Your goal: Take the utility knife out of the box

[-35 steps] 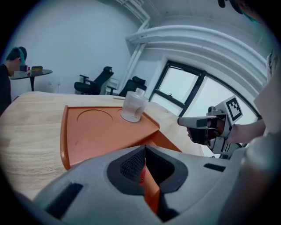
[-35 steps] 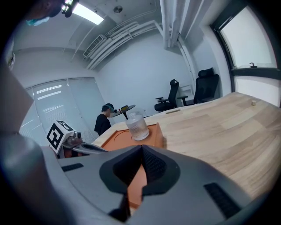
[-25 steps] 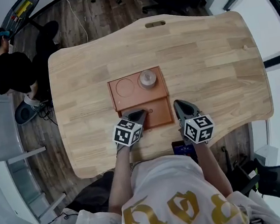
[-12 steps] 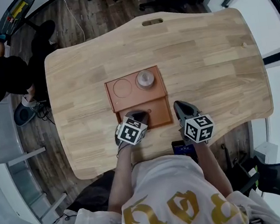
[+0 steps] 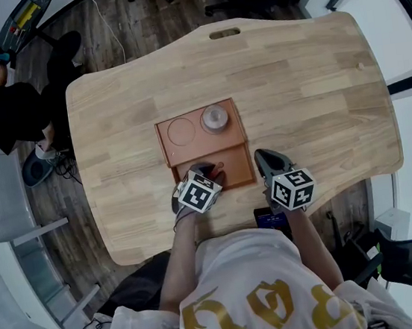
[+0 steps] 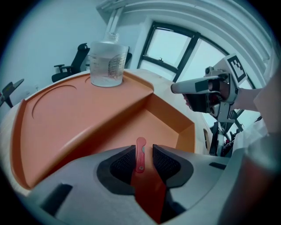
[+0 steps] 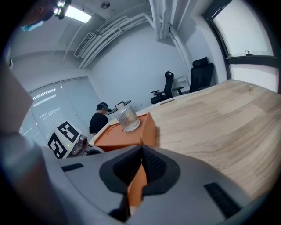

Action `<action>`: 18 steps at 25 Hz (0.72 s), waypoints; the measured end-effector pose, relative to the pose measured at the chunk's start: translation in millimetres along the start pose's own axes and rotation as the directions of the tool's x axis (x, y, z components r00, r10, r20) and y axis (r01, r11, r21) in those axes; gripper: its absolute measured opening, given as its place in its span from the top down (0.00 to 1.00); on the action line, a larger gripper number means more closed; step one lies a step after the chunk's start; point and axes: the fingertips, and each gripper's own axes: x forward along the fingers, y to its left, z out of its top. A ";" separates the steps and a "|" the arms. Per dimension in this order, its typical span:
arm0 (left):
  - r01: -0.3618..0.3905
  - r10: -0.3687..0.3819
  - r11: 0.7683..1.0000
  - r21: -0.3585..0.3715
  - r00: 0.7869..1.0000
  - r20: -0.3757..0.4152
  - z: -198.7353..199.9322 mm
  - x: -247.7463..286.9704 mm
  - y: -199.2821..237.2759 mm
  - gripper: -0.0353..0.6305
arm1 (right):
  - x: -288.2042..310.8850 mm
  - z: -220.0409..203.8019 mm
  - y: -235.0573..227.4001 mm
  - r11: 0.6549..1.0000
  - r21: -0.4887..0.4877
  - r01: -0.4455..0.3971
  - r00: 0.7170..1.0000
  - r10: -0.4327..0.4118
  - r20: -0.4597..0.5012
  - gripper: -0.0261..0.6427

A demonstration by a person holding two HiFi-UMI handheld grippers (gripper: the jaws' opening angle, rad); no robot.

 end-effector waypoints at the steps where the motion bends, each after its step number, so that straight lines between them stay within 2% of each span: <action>1: -0.004 0.004 1.000 0.011 1.000 -0.014 -1.3 0.8 -0.9 0.79 | 0.0 -0.2 -0.5 1.000 0.000 0.001 1.000 -0.001 -0.001 0.94; 9: -0.087 0.093 0.986 0.143 0.995 -0.036 -4.2 2.7 1.2 0.82 | 2.4 -2.0 -4.3 1.000 0.016 0.006 1.000 -0.006 -0.010 0.94; 15: -0.111 0.117 0.984 0.140 0.992 -0.039 -5.7 2.7 2.7 0.86 | 3.1 -3.2 1.2 1.000 0.016 -0.007 1.000 0.007 -0.007 0.94; 18: -0.128 0.138 0.977 0.170 0.989 -0.047 -6.0 3.0 3.3 0.86 | 3.2 -3.8 3.5 1.000 0.016 -0.011 1.000 0.011 -0.007 0.94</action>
